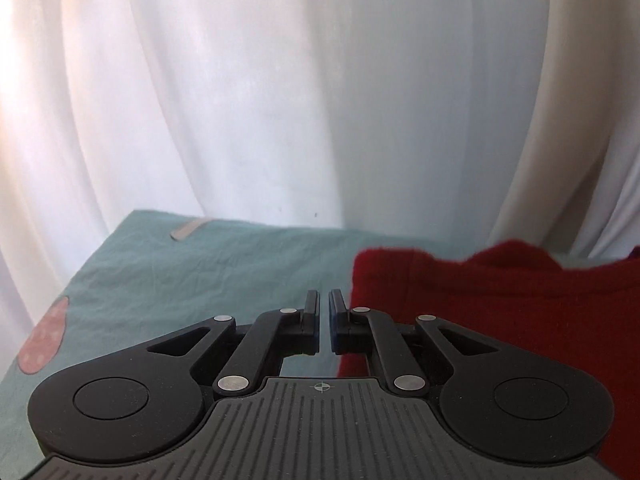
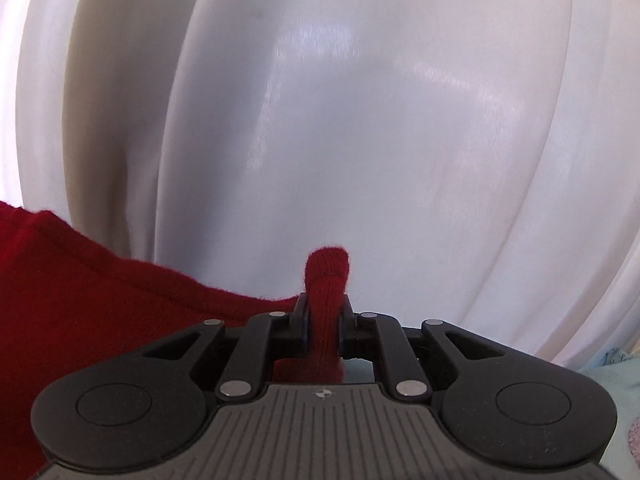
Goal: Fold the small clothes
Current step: 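Open both grippers and release the folded cardigan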
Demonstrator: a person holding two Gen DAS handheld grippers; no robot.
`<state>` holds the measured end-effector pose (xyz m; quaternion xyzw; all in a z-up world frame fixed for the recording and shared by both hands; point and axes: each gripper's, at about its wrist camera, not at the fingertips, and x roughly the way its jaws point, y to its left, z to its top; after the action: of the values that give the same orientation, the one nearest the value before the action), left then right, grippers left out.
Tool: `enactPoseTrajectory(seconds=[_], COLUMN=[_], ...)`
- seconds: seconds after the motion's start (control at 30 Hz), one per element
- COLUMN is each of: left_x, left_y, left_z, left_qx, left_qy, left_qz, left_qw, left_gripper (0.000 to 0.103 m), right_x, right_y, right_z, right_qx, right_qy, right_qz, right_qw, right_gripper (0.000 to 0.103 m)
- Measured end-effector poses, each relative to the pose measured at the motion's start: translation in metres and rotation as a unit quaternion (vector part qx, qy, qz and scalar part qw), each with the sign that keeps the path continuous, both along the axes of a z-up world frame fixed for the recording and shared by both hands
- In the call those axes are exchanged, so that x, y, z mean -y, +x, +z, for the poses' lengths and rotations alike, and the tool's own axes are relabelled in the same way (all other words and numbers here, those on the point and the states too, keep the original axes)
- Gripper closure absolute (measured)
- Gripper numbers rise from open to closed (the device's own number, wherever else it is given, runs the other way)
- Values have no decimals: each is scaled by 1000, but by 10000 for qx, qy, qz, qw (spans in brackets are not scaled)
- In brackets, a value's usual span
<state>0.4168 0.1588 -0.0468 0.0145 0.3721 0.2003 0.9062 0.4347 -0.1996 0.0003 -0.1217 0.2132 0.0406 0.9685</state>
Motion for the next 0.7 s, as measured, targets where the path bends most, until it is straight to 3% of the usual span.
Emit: enactPoseTrajectory(seconds=[0.03, 0.1, 0.2, 0.23, 0.27, 0.33, 0.43, 0.5, 0.57, 0.6, 0.63, 0.7], left_x=[0, 5, 28, 40, 54, 86, 125, 136, 135, 132, 125, 114], left_y=[-1, -12, -31, -34, -37, -38, -20, -2, 6, 12, 19, 26], left_z=[-7, -7, 10, 17, 22, 23, 3, -17, -30, -30, -31, -34], left_qx=[-137, -44, 266, 403, 512, 566, 230, -114, 60, 45, 24, 11], left_qy=[-66, -154, 45, 62, 10, -124, -361, -207, 5, -43, -145, -270], left_qz=[37, 51, -216, -425, -672, -1192, -1755, -1694, -1526, -1423, -1302, -1157], left_qw=[9999, 9999, 9994, 9983, 9964, 9912, 9836, 9853, 9883, 9898, 9914, 9929], left_gripper=[96, 93, 82, 68, 58, 57, 51, 51, 43, 39, 32, 30], right_x=[1, 0, 8, 8, 4, -13, -52, -75, -82, -81, -76, -57], right_y=[7, 14, -8, -17, -25, -38, -42, -39, -36, -32, -24, -12], right_z=[-11, -22, -4, 5, 13, 22, 4, -21, -37, -38, -36, -33], right_qx=[-230, -639, -266, -155, -73, -82, -682, -975, -659, -606, -619, -738], right_qy=[-66, -286, -5, 158, 342, 650, 732, 203, -163, -256, -183, 180], right_qz=[-54, -156, -257, -207, -44, 456, 1268, 1573, 1575, 1512, 1321, 1006], right_qw=[9997, 9974, 9993, 9995, 9994, 9968, 9869, 9825, 9852, 9863, 9891, 9920], right_gripper=[76, 71, 64, 64, 64, 64, 65, 65, 57, 40, 30, 30])
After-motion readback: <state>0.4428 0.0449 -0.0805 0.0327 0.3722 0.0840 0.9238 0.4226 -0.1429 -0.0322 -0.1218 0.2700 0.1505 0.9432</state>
